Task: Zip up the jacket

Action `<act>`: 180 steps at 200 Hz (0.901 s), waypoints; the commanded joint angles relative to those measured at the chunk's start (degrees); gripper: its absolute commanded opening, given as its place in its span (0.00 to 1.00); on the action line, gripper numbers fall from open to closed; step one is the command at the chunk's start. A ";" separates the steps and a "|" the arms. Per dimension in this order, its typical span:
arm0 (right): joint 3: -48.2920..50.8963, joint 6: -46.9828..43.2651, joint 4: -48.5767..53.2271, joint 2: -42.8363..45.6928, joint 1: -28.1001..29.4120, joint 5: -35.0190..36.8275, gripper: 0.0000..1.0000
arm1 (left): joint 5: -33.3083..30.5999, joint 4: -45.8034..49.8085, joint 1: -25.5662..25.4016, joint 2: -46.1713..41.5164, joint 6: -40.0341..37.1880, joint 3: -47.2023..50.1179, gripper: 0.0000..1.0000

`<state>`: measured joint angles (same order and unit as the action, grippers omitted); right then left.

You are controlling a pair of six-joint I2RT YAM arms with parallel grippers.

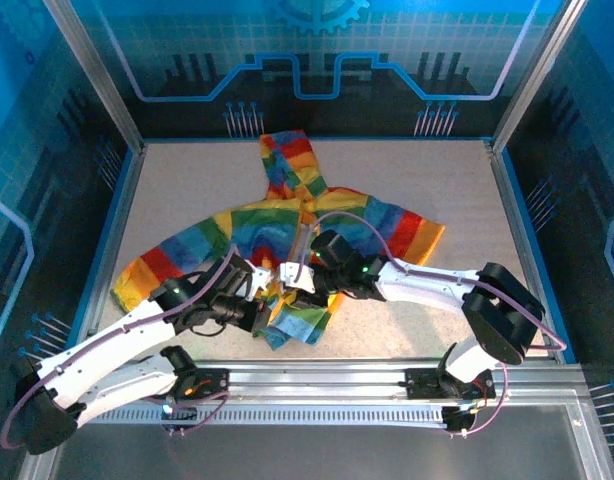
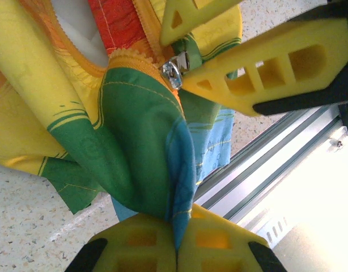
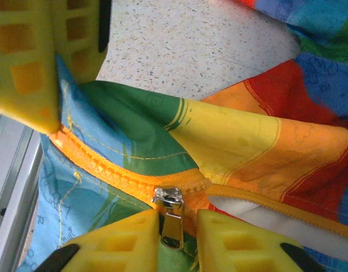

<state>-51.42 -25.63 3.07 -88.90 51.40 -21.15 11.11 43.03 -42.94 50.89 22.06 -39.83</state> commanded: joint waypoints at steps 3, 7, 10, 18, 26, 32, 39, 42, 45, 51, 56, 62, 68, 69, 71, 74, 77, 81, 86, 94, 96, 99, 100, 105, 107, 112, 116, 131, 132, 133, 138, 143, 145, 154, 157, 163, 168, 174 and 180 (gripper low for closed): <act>-1.84 0.06 0.89 -0.57 0.55 -0.69 0.17 | -0.31 1.07 -0.28 -0.49 -0.69 -1.56 0.00; -1.80 0.05 0.99 -0.57 0.54 -0.58 0.15 | -0.35 1.10 -0.30 -0.53 -0.71 -1.44 0.00; -1.72 0.06 1.10 -0.56 0.55 -0.49 0.14 | -0.31 1.04 -0.30 -0.55 -0.71 -1.47 0.00; -1.76 0.00 1.47 -0.48 0.54 -0.18 0.11 | -0.32 1.15 -0.31 -0.66 -0.65 -1.52 0.00; -1.68 -0.02 1.84 -0.40 0.47 0.13 0.09 | -0.39 1.18 -0.31 -0.74 -0.62 -1.56 0.00; -1.62 -0.04 2.07 -0.35 0.46 0.35 0.08 | -0.39 1.18 -0.33 -0.79 -0.62 -1.51 0.00; -1.58 -0.03 2.35 -0.24 0.37 0.51 0.07 | -0.45 1.26 -0.31 -0.87 -0.53 -1.56 0.00; -1.58 0.01 2.43 -0.18 0.37 0.58 0.06 | -0.40 1.27 -0.33 -0.84 -0.53 -1.58 0.00; -1.51 0.01 2.54 -0.14 0.32 0.62 0.06 | -0.47 1.27 -0.31 -0.88 -0.53 -1.59 0.00; -1.41 -0.03 2.64 -0.04 0.22 0.69 0.05 | -0.48 1.38 -0.32 -0.88 -0.49 -1.65 0.00; -1.40 -0.04 2.72 0.05 0.20 0.83 0.04 | -0.48 1.36 -0.36 -0.94 -0.46 -1.69 0.00; -1.32 -0.04 2.73 0.21 0.15 0.99 0.03 | -0.53 1.44 -0.32 -0.91 -0.44 -1.76 0.00; -1.23 -0.04 2.73 0.31 0.11 1.42 0.01 | -0.57 1.52 -0.33 -1.06 -0.44 -1.82 0.00; -1.23 -0.04 2.73 0.31 0.11 1.48 0.01 | -0.57 1.53 -0.32 -1.01 -0.44 -1.87 0.00; -1.23 -0.04 2.73 0.35 0.11 1.60 0.01 | -0.57 1.53 -0.31 -1.05 -0.44 -1.88 0.00; -1.15 0.01 2.73 0.38 0.11 1.82 0.00 | -0.58 1.59 -0.33 -1.06 -0.44 -1.89 0.00; -1.14 -0.05 2.75 0.41 0.02 2.14 0.00 | -0.57 1.61 -0.31 -1.04 -0.37 -1.95 0.00; -1.10 -0.12 2.69 0.46 0.02 2.56 0.00 | -0.57 1.62 -0.32 -1.06 -0.36 -1.97 0.00; -1.05 -0.12 2.60 0.48 0.00 3.33 0.00 | -0.57 1.72 -0.37 -1.04 -0.36 -2.05 0.00; -1.05 -0.12 2.39 0.49 0.02 5.03 0.00 | -0.61 1.81 -0.31 -1.11 -0.27 -2.14 0.00; -1.10 -0.06 2.38 0.49 -0.02 5.56 0.00 | -0.58 1.82 -0.30 -1.14 -0.27 -2.17 0.00; -1.13 -0.04 2.43 0.49 0.01 6.16 0.00 | -0.57 1.88 -0.34 -1.15 -0.27 -2.15 0.00; -1.18 -0.04 2.45 0.49 0.02 6.44 0.00 | -0.52 1.88 -0.32 -1.15 -0.22 -2.21 0.00; -1.29 -0.04 2.61 0.49 0.02 7.39 0.00 | -0.60 1.97 -0.37 -1.15 -0.18 -2.22 0.00; -1.31 -0.04 2.68 0.49 0.02 7.73 0.00 | -0.53 2.02 -0.32 -1.21 -0.18 -2.25 0.00; -1.44 -0.04 2.73 0.45 0.02 8.69 0.00 | -0.53 2.17 -0.33 -1.25 -0.10 -2.29 0.00; -1.51 -0.03 2.86 0.48 -0.06 9.38 0.00 | -0.49 2.16 -0.33 -1.31 -0.03 -2.35 0.00; -1.58 -0.38 2.78 0.68 -0.07 10.95 0.00 | -0.48 2.33 -0.32 -1.33 0.08 -2.45 0.00; -1.54 -0.38 2.71 0.76 -0.07 11.04 0.00 | -0.48 2.37 -0.31 -1.37 0.08 -2.49 0.00; -1.51 -0.39 2.68 0.80 -0.07 11.17 0.00 | -0.48 2.39 -0.35 -1.39 0.08 -2.51 0.00; -1.37 -0.44 2.35 0.96 -0.05 11.71 0.00 | -0.48 2.41 -0.31 -1.39 0.13 -2.54 0.00; -1.12 -0.35 1.85 1.14 -0.14 12.35 0.00 | -0.48 2.50 -0.35 -1.41 0.17 -2.55 0.00; -1.09 -0.37 1.81 1.16 -0.15 12.44 0.00 | -0.44 2.50 -0.33 -1.40 0.17 -2.61 0.00; -0.81 -0.32 1.30 1.27 -0.20 13.25 0.00 | -0.43 2.67 -0.33 -1.42 0.26 -2.65 0.00; -0.71 -0.30 1.20 1.30 -0.23 13.57 0.00 | -0.40 2.68 -0.36 -1.38 0.39 -2.65 0.00; -0.70 -0.17 1.11 1.28 -0.24 14.26 0.00 | -0.35 2.81 -0.33 -1.33 0.40 -2.73 0.00; -0.74 -0.05 1.20 1.20 -0.25 14.89 0.00 | -0.31 2.92 -0.32 -1.36 0.49 -2.77 0.00; -0.70 0.08 1.15 1.12 -0.27 15.66 0.00 | -0.26 3.02 -0.30 -1.35 0.59 -2.73 0.00; -0.70 0.16 1.15 1.02 -0.28 16.48 0.00 | -0.22 3.14 -0.32 -1.40 0.68 -2.78 0.00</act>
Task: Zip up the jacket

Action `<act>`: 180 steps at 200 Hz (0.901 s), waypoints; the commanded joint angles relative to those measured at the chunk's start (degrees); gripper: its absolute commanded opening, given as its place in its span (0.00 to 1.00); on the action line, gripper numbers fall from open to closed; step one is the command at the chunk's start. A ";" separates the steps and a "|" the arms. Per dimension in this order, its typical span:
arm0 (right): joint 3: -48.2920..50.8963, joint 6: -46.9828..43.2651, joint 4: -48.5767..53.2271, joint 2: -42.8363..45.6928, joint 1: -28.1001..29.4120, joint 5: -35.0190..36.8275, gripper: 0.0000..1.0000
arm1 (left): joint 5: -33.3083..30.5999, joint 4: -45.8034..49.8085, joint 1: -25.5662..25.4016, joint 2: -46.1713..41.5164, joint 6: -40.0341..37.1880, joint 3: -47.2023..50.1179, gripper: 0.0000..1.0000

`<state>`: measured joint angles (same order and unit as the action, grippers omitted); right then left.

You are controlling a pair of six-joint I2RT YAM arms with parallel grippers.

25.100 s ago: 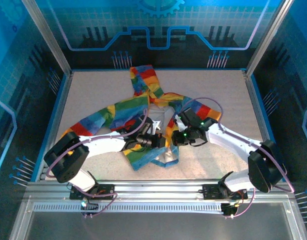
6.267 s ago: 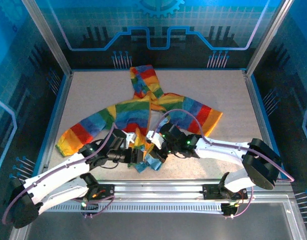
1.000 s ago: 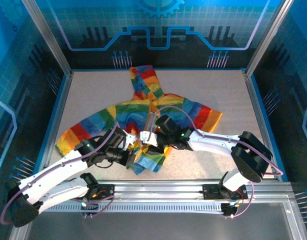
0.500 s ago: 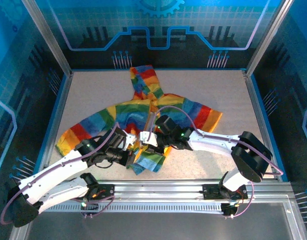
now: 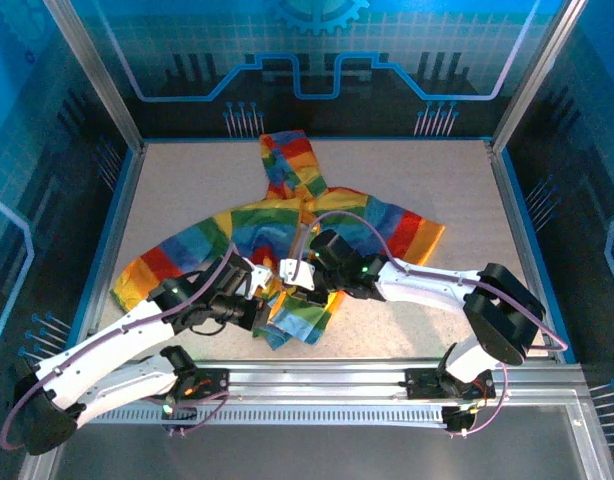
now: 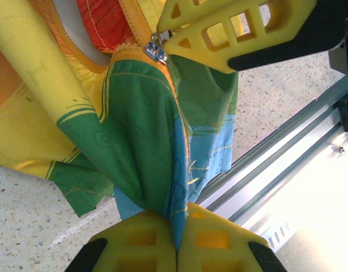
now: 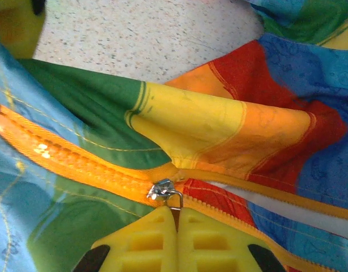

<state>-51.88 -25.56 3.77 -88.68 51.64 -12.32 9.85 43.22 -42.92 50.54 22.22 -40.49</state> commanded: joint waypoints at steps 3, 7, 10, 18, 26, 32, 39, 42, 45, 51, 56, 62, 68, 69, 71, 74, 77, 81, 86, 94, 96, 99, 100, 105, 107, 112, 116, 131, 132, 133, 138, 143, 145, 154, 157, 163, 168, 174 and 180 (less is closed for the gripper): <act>-0.24 0.10 0.45 0.77 -0.53 8.02 0.00 | 1.13 3.07 -0.33 -1.04 0.54 -2.13 0.00; -0.20 0.16 0.37 0.71 -0.57 8.57 0.00 | 1.16 3.10 -0.37 -0.98 0.60 -2.14 0.00; -0.16 0.16 0.29 0.64 -0.57 8.89 0.00 | 1.22 3.17 -0.33 -1.01 0.70 -2.20 0.00; -0.08 0.25 0.19 0.51 -0.78 9.69 0.00 | 1.23 3.39 -0.38 -1.03 0.86 -2.20 0.00; -0.02 0.32 -0.02 0.37 -0.80 10.57 0.00 | 1.21 3.53 -0.43 -0.98 0.90 -2.27 0.00; 0.09 0.34 -0.33 0.27 -0.84 11.19 0.00 | 1.15 3.76 -0.46 -1.04 1.03 -2.30 0.00; 0.19 0.42 -0.58 0.18 -0.99 11.81 0.00 | 1.07 4.00 -0.48 -0.98 1.07 -2.44 0.00; 0.20 0.51 -0.60 0.10 -1.04 11.92 0.00 | 1.09 4.06 -0.44 -1.03 1.07 -2.47 0.00; 0.20 0.51 -0.61 0.09 -1.10 11.96 0.00 | 1.06 4.13 -0.42 -1.06 1.14 -2.46 0.00; 0.20 0.56 -0.69 0.03 -1.20 11.80 0.00 | 0.91 4.23 -0.42 -1.08 1.17 -2.50 0.00; 0.26 0.55 -0.80 0.07 -1.27 11.56 0.00 | 0.95 4.34 -0.42 -1.10 1.20 -2.53 0.00; 0.36 0.56 -1.01 0.18 -1.28 11.52 0.00 | 0.96 4.48 -0.44 -1.14 1.27 -2.56 0.00; 0.46 0.49 -1.19 0.18 -1.33 11.56 0.00 | 0.94 4.57 -0.47 -1.15 1.35 -2.62 0.00; 0.46 0.50 -1.20 0.18 -1.39 11.59 0.00 | 0.91 4.58 -0.44 -1.15 1.34 -2.60 0.00; 0.50 0.49 -1.26 0.18 -1.41 11.63 0.00 | 0.91 4.63 -0.46 -1.15 1.34 -2.63 0.00; 0.54 0.47 -1.37 0.26 -1.41 11.69 0.00 | 0.88 4.69 -0.46 -1.16 1.37 -2.64 0.00; 0.63 0.47 -1.44 0.27 -1.41 11.55 0.00 | 0.88 4.68 -0.42 -1.23 1.40 -2.64 0.00; 0.71 0.28 -1.55 0.34 -1.45 11.20 0.00 | 0.88 4.69 -0.43 -1.28 1.47 -2.52 0.00; 1.05 0.06 -1.91 0.56 -1.52 10.45 0.00 | 0.80 4.68 -0.48 -1.37 1.44 -2.51 0.00; 1.16 -0.61 -2.98 1.07 -1.61 8.46 0.00 | 0.79 4.60 -0.41 -1.36 1.43 -2.46 0.00; 2.31 -0.80 -3.22 1.24 -1.62 7.77 0.00 | 0.83 4.59 -0.41 -1.38 1.43 -2.39 0.00; 3.07 -1.11 -3.68 1.50 -1.73 6.85 0.00 | 0.79 4.52 -0.41 -1.37 1.43 -2.33 0.00; 3.21 -1.22 -3.81 1.59 -1.76 6.46 0.00 | 0.83 4.51 -0.41 -1.43 1.43 -2.37 0.00; 3.87 -1.64 -4.82 2.02 -1.86 4.97 0.00 | 0.87 4.37 -0.41 -1.50 1.43 -2.29 0.00; 4.19 -1.78 -5.20 2.24 -1.86 4.37 0.00 | 0.94 4.27 -0.41 -1.50 1.36 -2.26 0.00; 4.93 -2.34 -6.13 2.71 -1.88 2.55 0.04 | 1.06 4.03 -0.48 -1.50 1.30 -2.14 0.00; 5.56 -2.88 -6.93 2.98 -1.89 1.27 0.09 | 1.38 3.72 -0.42 -1.62 1.13 -2.04 0.00; 7.41 -4.34 -9.70 3.93 -2.24 -2.98 0.25 | 2.48 2.01 -0.41 -2.18 0.23 -1.52 0.00; 7.45 -4.38 -9.86 3.94 -2.29 -3.20 0.26 | 2.47 1.89 -0.46 -2.19 0.08 -1.52 0.00; 7.47 -4.39 -10.02 3.99 -2.26 -3.40 0.27 | 2.51 1.75 -0.44 -2.24 0.00 -1.52 0.00; 7.66 -4.41 -10.26 4.04 -2.46 -4.23 0.31 | 2.71 1.15 -0.42 -2.47 -0.63 -1.46 0.00; 7.52 -4.07 -10.27 4.07 -2.75 -4.70 0.34 | 2.76 0.40 -0.42 -2.50 -1.41 -1.55 0.00; 7.50 -3.84 -10.27 4.05 -2.81 -4.92 0.35 | 2.80 0.14 -0.44 -2.54 -1.85 -1.66 0.00; 7.19 -1.85 -10.19 4.11 -3.59 -5.30 0.36 | 2.74 -0.98 -0.45 -1.82 -4.63 -2.66 0.00; 7.15 -1.20 -10.19 4.13 -3.91 -5.46 0.36 | 2.72 -1.03 -0.42 -1.31 -5.92 -3.25 0.00; 7.34 0.40 -10.34 4.36 -4.57 -5.94 0.37 | 2.05 -0.18 -0.46 0.32 -8.62 -5.05 0.00; 7.75 1.79 -10.81 4.73 -5.09 -6.40 0.37 | 0.58 0.93 -0.36 2.02 -9.67 -6.72 0.00; 8.62 3.20 -11.65 5.25 -5.67 -6.28 0.37 | 0.40 1.60 0.07 4.52 -11.18 -8.76 0.00; 9.77 4.55 -12.82 5.93 -6.13 -5.57 0.37 | 0.79 2.25 0.11 7.09 -13.44 -10.81 0.00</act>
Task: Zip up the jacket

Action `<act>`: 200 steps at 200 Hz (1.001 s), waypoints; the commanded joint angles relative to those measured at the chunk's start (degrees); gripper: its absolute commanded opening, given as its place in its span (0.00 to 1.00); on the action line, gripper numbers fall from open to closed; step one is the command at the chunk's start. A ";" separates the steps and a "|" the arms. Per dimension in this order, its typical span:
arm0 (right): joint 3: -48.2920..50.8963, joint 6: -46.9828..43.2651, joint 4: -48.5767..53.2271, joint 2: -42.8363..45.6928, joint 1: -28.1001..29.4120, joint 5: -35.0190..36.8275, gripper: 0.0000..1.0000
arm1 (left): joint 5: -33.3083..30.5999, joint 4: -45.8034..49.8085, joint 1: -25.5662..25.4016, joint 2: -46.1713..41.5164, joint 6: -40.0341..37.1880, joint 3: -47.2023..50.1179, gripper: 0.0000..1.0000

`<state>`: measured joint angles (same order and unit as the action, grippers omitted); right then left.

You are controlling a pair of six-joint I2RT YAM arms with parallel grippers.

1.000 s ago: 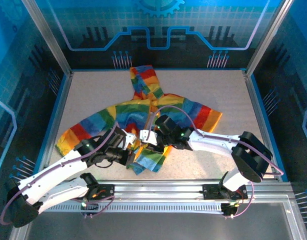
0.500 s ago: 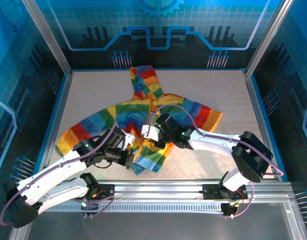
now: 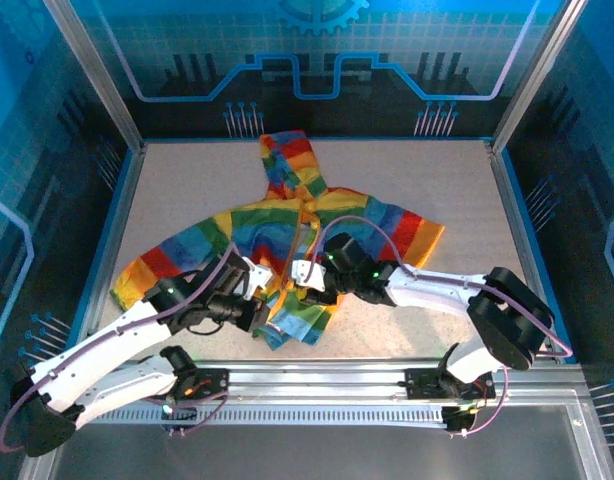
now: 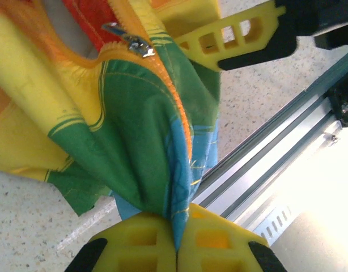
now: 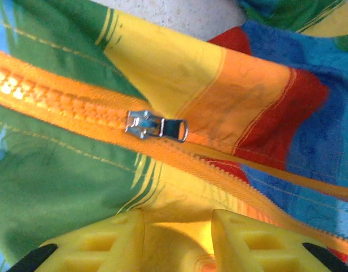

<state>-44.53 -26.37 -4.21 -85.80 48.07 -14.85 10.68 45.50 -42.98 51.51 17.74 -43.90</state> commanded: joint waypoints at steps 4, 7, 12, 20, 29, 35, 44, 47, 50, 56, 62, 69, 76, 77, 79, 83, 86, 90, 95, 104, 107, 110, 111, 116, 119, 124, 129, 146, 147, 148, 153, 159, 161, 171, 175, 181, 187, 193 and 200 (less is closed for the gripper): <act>3.28 6.23 -5.49 3.53 -2.63 -2.20 0.37 | 0.02 0.64 0.10 8.09 -10.17 -8.93 0.00; 3.92 6.86 -5.94 3.87 -2.78 -1.47 0.37 | -0.01 1.24 0.09 9.63 -10.90 -10.13 0.00; 4.87 7.88 -6.37 4.62 -2.80 -0.09 0.36 | -0.28 2.39 -0.19 12.13 -12.02 -12.17 0.00; 6.33 9.71 -6.42 5.84 -2.95 2.64 0.36 | -1.05 4.38 -1.29 15.84 -13.79 -15.09 0.00; 7.99 12.00 -6.12 7.58 -3.31 5.36 0.35 | -2.96 6.50 -4.01 19.19 -16.03 -17.97 0.00; 9.25 13.57 -5.95 8.84 -3.76 6.82 0.35 | -4.79 7.66 -6.18 20.84 -17.28 -19.38 0.00; 11.12 16.39 -5.50 10.97 -4.72 8.92 0.35 | -6.44 8.74 -8.57 22.48 -17.97 -20.47 0.00; 11.77 17.49 -5.40 11.60 -5.15 9.51 0.35 | -6.92 9.07 -8.99 22.89 -17.83 -20.52 0.00; 12.37 18.51 -5.26 12.39 -5.53 10.01 0.34 | -7.08 9.30 -9.23 23.18 -17.50 -20.48 0.00; 13.48 20.62 -4.99 13.81 -6.55 10.21 0.34 | -7.37 9.75 -9.40 23.52 -16.14 -20.08 0.00; 14.67 22.93 -4.96 15.39 -7.56 10.05 0.34 | -7.56 10.08 -9.40 23.56 -14.73 -19.26 0.00; 15.82 25.43 -4.79 16.93 -8.72 9.30 0.34 | -8.12 10.46 -9.40 23.49 -12.95 -18.08 0.00; 16.61 27.50 -4.49 18.15 -9.59 8.74 0.34 | -8.77 10.59 -9.66 23.38 -11.40 -17.01 0.00; 16.64 27.86 -4.40 18.31 -9.71 8.68 0.34 | -8.84 10.59 -9.80 23.42 -11.31 -16.97 0.00; 16.75 28.48 -4.23 18.59 -9.90 8.58 0.34 | -9.27 10.71 -10.18 23.39 -11.28 -17.02 0.00; 16.92 29.53 -3.72 19.00 -10.24 8.45 0.35 | -10.28 10.57 -10.83 23.44 -10.59 -16.87 0.00; 16.89 30.23 -3.30 19.22 -10.40 8.36 0.35 | -10.55 10.40 -11.03 23.46 -10.11 -16.88 0.00; 16.67 31.11 -2.58 19.35 -10.59 8.36 0.35 | -10.47 10.29 -11.05 23.68 -8.87 -16.96 0.00; 16.25 32.21 -1.46 19.36 -10.72 8.35 0.35 | -10.18 10.28 -10.65 24.06 -7.25 -17.05 0.00; 14.74 34.09 0.89 18.69 -10.95 8.43 0.36 | -10.42 10.61 -10.30 24.96 -4.80 -16.97 0.00; 14.08 34.84 1.62 18.39 -11.07 8.40 0.36 | -10.55 10.89 -10.34 25.33 -4.09 -16.93 0.00; 13.41 35.58 2.48 17.93 -11.07 8.43 0.36 | -10.66 11.07 -10.29 25.72 -3.33 -16.84 0.00; 13.20 35.81 2.68 17.81 -11.12 8.43 0.36 | -10.67 11.22 -10.28 25.87 -3.06 -16.84 0.00; 11.88 37.25 3.95 16.85 -11.16 8.41 0.36 | -10.83 11.73 -10.36 26.44 -1.65 -16.73 0.00; 11.00 38.22 4.70 16.28 -11.16 8.35 0.36 | -10.85 11.94 -10.33 26.78 -0.70 -16.68 0.00; 9.70 39.65 5.96 15.14 -11.17 8.04 0.35 | -10.76 12.20 -10.35 27.28 0.89 -16.46 0.00; 8.37 41.15 6.87 13.95 -11.16 7.29 0.35 | -10.57 12.28 -10.37 27.54 2.48 -16.07 0.00; 4.20 46.27 8.41 9.81 -10.91 3.31 0.33 | -9.29 10.84 -10.37 26.46 10.25 -12.85 0.00; 4.02 46.51 8.42 9.61 -10.90 3.10 0.33 | -9.15 10.66 -10.37 26.28 10.76 -12.56 0.00; 3.80 46.77 8.42 9.39 -10.86 2.91 0.33 | -9.03 10.40 -10.41 26.10 11.14 -12.28 0.00; 2.82 48.18 8.33 8.28 -10.58 2.09 0.32 | -8.26 9.12 -10.37 25.07 13.50 -10.39 0.00; 1.88 49.38 8.19 7.13 -10.05 1.40 0.32 | -7.21 7.14 -10.37 23.48 16.38 -7.91 0.00; 1.48 49.77 8.12 6.74 -9.78 1.29 0.32 | -6.80 6.33 -10.37 22.99 17.27 -7.00 0.00; -0.06 50.36 7.64 5.15 -8.27 0.87 0.32 | -5.10 2.23 -10.36 19.84 22.06 -2.36 0.00; -0.62 50.32 7.55 4.45 -7.55 0.95 0.32 | -4.41 0.58 -10.31 18.67 23.82 -0.59 0.00; -1.90 50.09 7.55 3.48 -6.35 1.07 0.32 | -3.67 -1.76 -10.28 17.13 26.11 1.84 0.00; -3.05 49.98 7.75 2.36 -5.36 1.27 0.32 | -3.02 -3.80 -10.32 15.71 28.01 3.90 0.00; -4.26 49.93 8.21 1.06 -4.51 1.20 0.33 | -2.58 -5.36 -10.20 14.72 29.49 5.63 0.00; -5.52 50.07 8.95 -0.39 -3.67 0.75 0.32 | -2.25 -6.69 -10.24 13.74 30.80 7.08 0.00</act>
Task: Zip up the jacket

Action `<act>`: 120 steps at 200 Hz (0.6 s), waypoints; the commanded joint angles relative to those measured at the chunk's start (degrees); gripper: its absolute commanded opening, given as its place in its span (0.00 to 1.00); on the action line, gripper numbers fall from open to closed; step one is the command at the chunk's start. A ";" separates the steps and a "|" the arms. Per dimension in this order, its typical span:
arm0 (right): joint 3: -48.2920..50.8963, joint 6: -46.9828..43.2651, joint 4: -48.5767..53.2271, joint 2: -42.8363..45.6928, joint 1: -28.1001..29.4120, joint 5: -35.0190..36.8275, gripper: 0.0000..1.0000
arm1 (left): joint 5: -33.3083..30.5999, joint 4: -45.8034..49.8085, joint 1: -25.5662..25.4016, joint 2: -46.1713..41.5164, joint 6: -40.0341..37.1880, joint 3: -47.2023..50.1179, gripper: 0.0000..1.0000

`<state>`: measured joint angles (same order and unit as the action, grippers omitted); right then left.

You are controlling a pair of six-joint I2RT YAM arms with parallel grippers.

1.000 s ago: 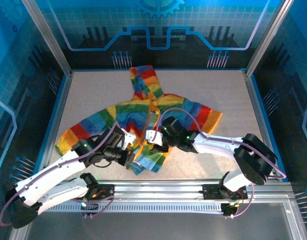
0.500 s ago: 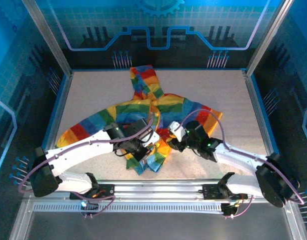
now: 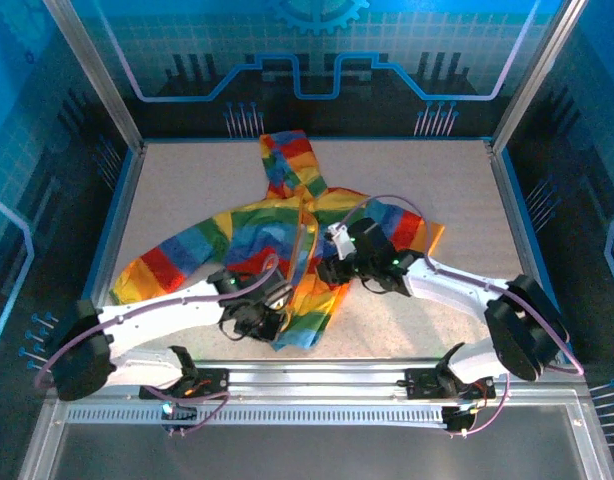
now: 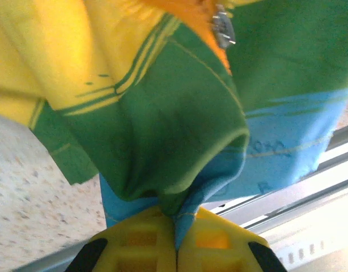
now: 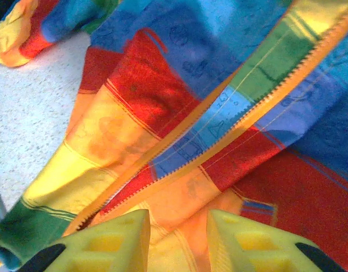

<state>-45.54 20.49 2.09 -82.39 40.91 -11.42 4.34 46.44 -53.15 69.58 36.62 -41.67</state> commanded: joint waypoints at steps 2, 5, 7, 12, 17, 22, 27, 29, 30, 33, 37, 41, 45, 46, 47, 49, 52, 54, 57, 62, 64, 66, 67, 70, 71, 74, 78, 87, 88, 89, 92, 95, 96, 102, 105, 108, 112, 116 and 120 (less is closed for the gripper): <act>-4.48 3.28 2.90 -4.31 3.68 -2.85 0.32 | 4.25 -7.95 -0.04 -4.49 12.25 5.15 0.00; -6.31 3.38 3.18 -5.01 4.02 -3.14 0.32 | 4.35 -8.32 -0.03 -4.76 12.80 5.68 0.00; -6.93 3.45 3.43 -5.49 4.25 -3.40 0.32 | 4.36 -8.50 -0.05 -4.97 13.06 6.00 0.00; -8.05 3.63 4.01 -6.59 4.79 -3.95 0.32 | 4.40 -8.94 -0.08 -5.33 13.81 6.67 0.00; -9.02 3.85 4.68 -7.82 5.31 -4.72 0.32 | 4.45 -9.35 -0.03 -5.54 14.42 7.21 0.00; -9.96 4.09 5.17 -8.96 5.82 -5.35 0.32 | 4.58 -9.86 -0.07 -5.88 15.02 7.70 0.00; -10.78 4.26 5.62 -9.96 6.27 -6.10 0.32 | 4.67 -10.43 -0.02 -6.20 15.69 8.37 0.00; -11.03 4.26 5.64 -10.37 6.51 -6.32 0.32 | 4.68 -10.63 -0.03 -6.25 15.92 8.58 0.00; -11.14 4.32 5.73 -10.57 6.62 -6.37 0.32 | 4.70 -10.73 -0.03 -6.36 16.06 8.69 0.00; -11.40 4.42 5.80 -11.09 6.95 -6.77 0.32 | 4.65 -11.06 -0.03 -6.51 16.58 9.08 0.00; -11.82 4.49 5.82 -11.79 7.35 -7.19 0.31 | 4.63 -11.59 -0.03 -6.80 17.22 9.70 0.00; -12.04 4.69 5.99 -12.50 7.84 -7.72 0.31 | 4.63 -12.29 -0.03 -7.08 17.90 10.26 0.00; -12.36 4.93 6.21 -13.12 8.22 -8.01 0.31 | 4.63 -12.96 -0.03 -7.30 18.53 10.82 0.00; -12.41 4.96 6.24 -13.22 8.31 -8.10 0.31 | 4.63 -13.13 -0.03 -7.42 18.68 11.00 0.00; -12.49 4.98 6.25 -13.36 8.40 -8.14 0.31 | 4.63 -13.30 -0.03 -7.52 18.85 11.17 0.00; -12.52 5.12 6.26 -13.66 8.56 -8.34 0.31 | 4.69 -13.72 -0.03 -7.59 19.13 11.41 0.00; -12.60 5.39 6.35 -14.01 8.79 -8.54 0.31 | 4.71 -14.17 -0.05 -7.82 19.52 11.85 0.00; -12.57 5.47 6.35 -14.26 8.94 -8.71 0.30 | 4.71 -14.44 -0.08 -7.96 19.80 12.04 0.00; -12.53 5.69 6.28 -14.55 9.09 -9.01 0.30 | 4.71 -14.91 -0.03 -8.16 20.21 12.45 0.00; -12.43 5.99 6.15 -14.99 9.37 -9.56 0.30 | 4.62 -15.48 -0.03 -8.57 20.81 12.99 0.00; -12.33 5.97 6.04 -15.10 9.50 -9.86 0.30 | 4.62 -15.62 -0.10 -8.69 21.09 13.14 0.00; -12.21 6.01 5.90 -15.22 9.55 -10.27 0.30 | 4.56 -15.77 -0.07 -8.92 21.22 13.33 0.00; -12.12 5.99 5.82 -15.24 9.55 -10.50 0.30 | 4.51 -15.81 -0.05 -9.02 21.31 13.40 0.00; -11.93 5.78 5.40 -15.31 9.63 -11.19 0.31 | 4.46 -15.97 -0.04 -9.13 21.62 13.63 0.00; -11.76 5.70 5.31 -15.33 9.68 -11.40 0.31 | 4.41 -15.95 -0.04 -9.21 21.63 13.72 0.00; -11.49 5.33 4.81 -15.22 9.75 -12.15 0.31 | 4.30 -16.02 -0.03 -9.47 21.82 13.86 0.00; -10.91 4.53 4.03 -14.99 9.80 -12.99 0.31 | 4.08 -15.99 -0.03 -9.84 21.94 14.02 0.00; -9.19 1.42 2.86 -13.76 9.94 -13.63 0.32 | 3.53 -15.36 -0.03 -10.40 22.09 14.15 0.00; -8.99 0.97 2.76 -13.59 9.92 -13.58 0.32 | 3.46 -15.26 -0.03 -10.46 22.13 14.15 0.00; -8.84 0.57 2.75 -13.37 9.91 -13.52 0.32 | 3.38 -15.16 -0.03 -10.53 22.11 14.11 0.00; -8.18 -0.92 2.60 -12.76 9.93 -13.19 0.33 | 3.14 -14.82 -0.07 -10.71 22.10 14.09 0.00; -7.67 -2.51 2.64 -11.95 9.93 -12.63 0.34 | 3.01 -14.49 -0.03 -10.93 22.14 13.99 0.00; -7.48 -3.02 2.65 -11.71 9.91 -12.43 0.34 | 2.94 -14.42 -0.03 -10.99 22.11 13.99 0.00; -6.47 -6.09 3.08 -10.02 9.98 -10.73 0.35 | 2.68 -13.91 -0.03 -11.13 22.09 13.69 0.00; -6.02 -7.88 3.36 -9.24 9.96 -9.83 0.35 | 2.61 -13.69 -0.03 -11.20 22.13 13.60 0.00; -5.64 -9.63 3.70 -8.30 9.97 -9.15 0.35 | 2.68 -13.51 -0.03 -11.22 22.12 13.49 0.00; -5.23 -12.43 4.08 -7.15 9.97 -8.24 0.36 | 2.76 -13.50 -0.03 -11.32 22.11 13.31 0.00; -5.20 -14.93 4.51 -6.00 10.02 -7.47 0.36 | 2.91 -13.48 -0.03 -11.23 22.00 13.16 0.00; -3.70 -17.67 4.86 -5.01 10.11 -6.53 0.36 | 3.04 -13.43 -0.03 -11.23 21.92 12.99 0.00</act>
<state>-52.31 17.67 5.39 -94.21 50.48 -20.88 7.33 32.45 -53.15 59.13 57.04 -28.23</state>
